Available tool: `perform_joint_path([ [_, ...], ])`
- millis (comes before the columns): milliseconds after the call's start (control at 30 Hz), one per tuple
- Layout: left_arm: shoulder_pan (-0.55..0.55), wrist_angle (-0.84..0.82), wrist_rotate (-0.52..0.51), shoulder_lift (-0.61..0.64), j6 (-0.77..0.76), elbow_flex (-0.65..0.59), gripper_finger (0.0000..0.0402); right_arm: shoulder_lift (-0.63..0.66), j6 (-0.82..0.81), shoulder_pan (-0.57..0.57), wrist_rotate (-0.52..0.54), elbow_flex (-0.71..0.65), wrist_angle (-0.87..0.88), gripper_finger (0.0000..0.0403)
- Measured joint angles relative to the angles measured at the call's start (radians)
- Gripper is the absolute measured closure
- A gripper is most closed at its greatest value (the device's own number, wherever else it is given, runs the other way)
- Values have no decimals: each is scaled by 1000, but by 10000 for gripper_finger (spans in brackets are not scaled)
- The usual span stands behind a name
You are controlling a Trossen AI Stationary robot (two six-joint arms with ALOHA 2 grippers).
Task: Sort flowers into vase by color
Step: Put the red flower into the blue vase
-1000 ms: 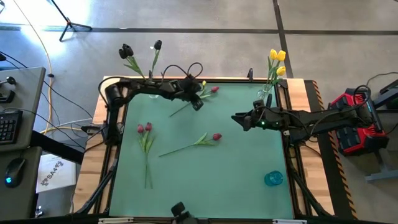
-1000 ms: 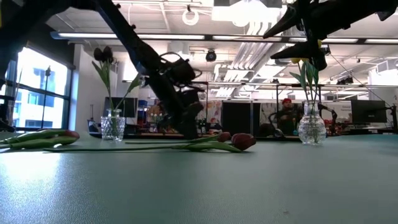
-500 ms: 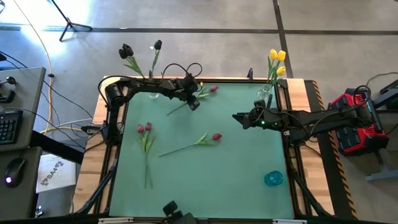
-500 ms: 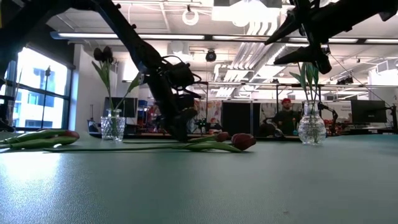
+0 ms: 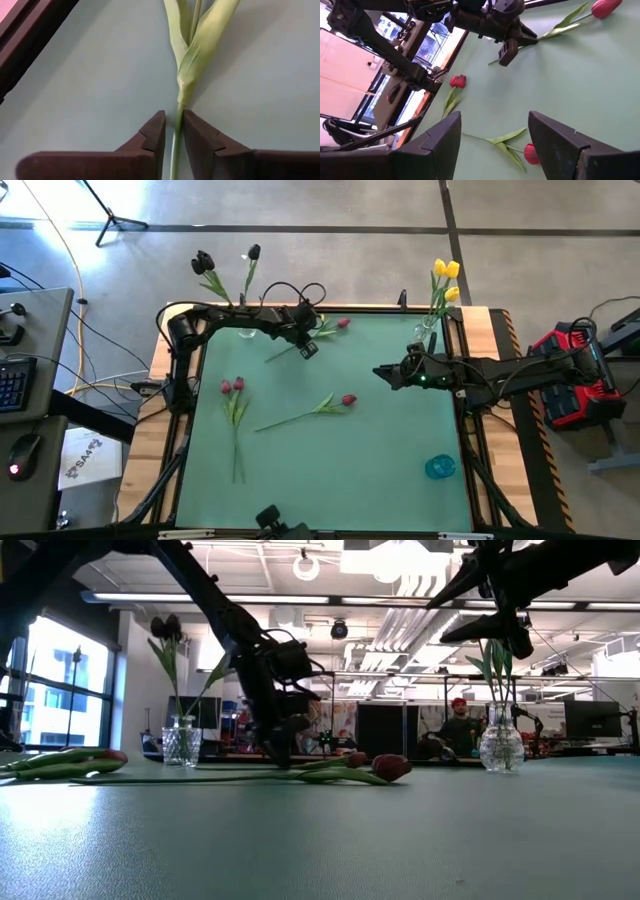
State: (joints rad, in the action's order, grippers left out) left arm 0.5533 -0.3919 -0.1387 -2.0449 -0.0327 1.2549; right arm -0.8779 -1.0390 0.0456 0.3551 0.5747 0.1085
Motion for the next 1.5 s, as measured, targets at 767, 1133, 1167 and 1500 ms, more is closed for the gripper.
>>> perform_joint_path([
  [767,-59,-89,91,69,-88,32,401,17,-5,1,-128,0,0,183],
  [1133,-133,160,434,221,-257,79,401,146,-51,1,-65,0,-1,183],
  [1167,-140,200,437,229,-281,79,401,153,-69,1,-39,0,0,183],
  [1500,-235,666,464,243,-529,80,401,165,79,-8,56,1,-216,183],
])
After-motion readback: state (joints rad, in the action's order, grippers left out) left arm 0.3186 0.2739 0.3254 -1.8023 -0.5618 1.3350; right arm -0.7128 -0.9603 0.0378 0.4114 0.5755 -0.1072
